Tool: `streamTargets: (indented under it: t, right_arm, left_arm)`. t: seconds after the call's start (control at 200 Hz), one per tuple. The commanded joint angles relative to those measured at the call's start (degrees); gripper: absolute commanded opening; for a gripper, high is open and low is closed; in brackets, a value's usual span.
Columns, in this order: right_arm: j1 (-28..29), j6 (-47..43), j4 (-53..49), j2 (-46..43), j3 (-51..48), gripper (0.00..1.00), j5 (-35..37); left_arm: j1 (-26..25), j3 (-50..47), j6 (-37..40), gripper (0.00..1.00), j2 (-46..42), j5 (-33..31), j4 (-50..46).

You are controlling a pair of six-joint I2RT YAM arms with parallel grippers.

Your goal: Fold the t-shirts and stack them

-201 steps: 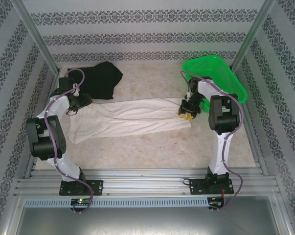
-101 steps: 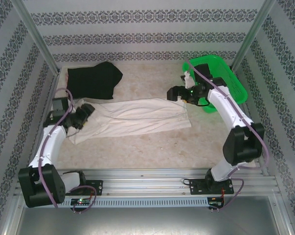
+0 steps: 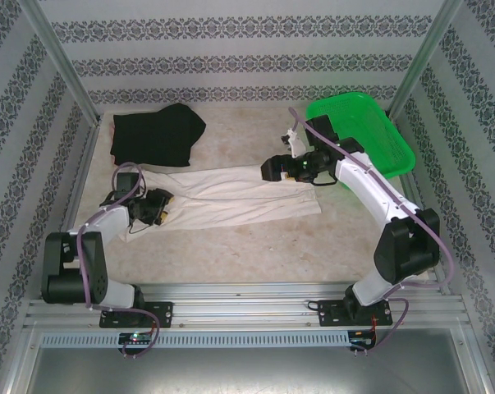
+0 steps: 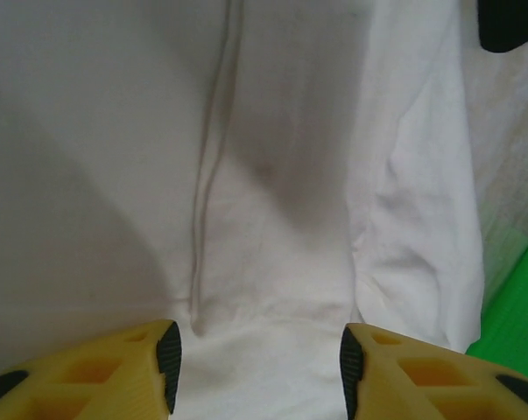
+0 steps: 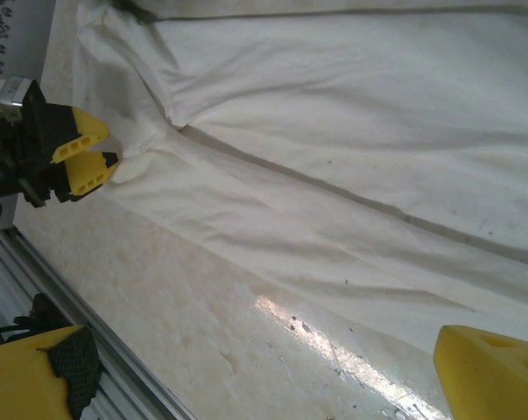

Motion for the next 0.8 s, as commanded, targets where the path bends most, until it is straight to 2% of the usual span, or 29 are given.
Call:
streamTargets:
  t: [0.0, 0.135, 0.23, 0.335, 0.6, 0.794]
  right_arm:
    - [0.48, -0.70, -0.84, -1.90, -0.56, 0.98, 1.52]
    - [0.50, -1.54, -2.32, -2.07, -0.07, 0.98, 2.86]
    - [0.48, -1.62, -2.46, -2.07, -0.07, 0.98, 3.17]
    - [0.46, -1.54, -2.51, -1.90, 0.17, 0.98, 3.33]
    - [0.39, -1.81, -3.05, -2.03, 0.32, 0.98, 4.82]
    - [0.39, -1.70, -2.94, -1.99, 0.19, 0.98, 5.26]
  left_arm:
    - [-0.76, 0.78, -2.82, 0.47, 1.99, -0.97, 2.95]
    - [-0.80, 0.18, -3.02, 0.45, 1.88, -2.13, 1.85]
    - [-0.75, -0.18, -4.06, 0.42, 3.40, -2.81, 5.23]
    - [-1.00, 1.40, -5.51, 0.31, 6.24, -2.04, 8.96]
    - [-1.29, 6.86, -3.77, 0.01, 9.63, -0.42, 7.65]
    - [-1.28, 10.14, -3.00, 0.00, 12.62, 0.08, 8.46]
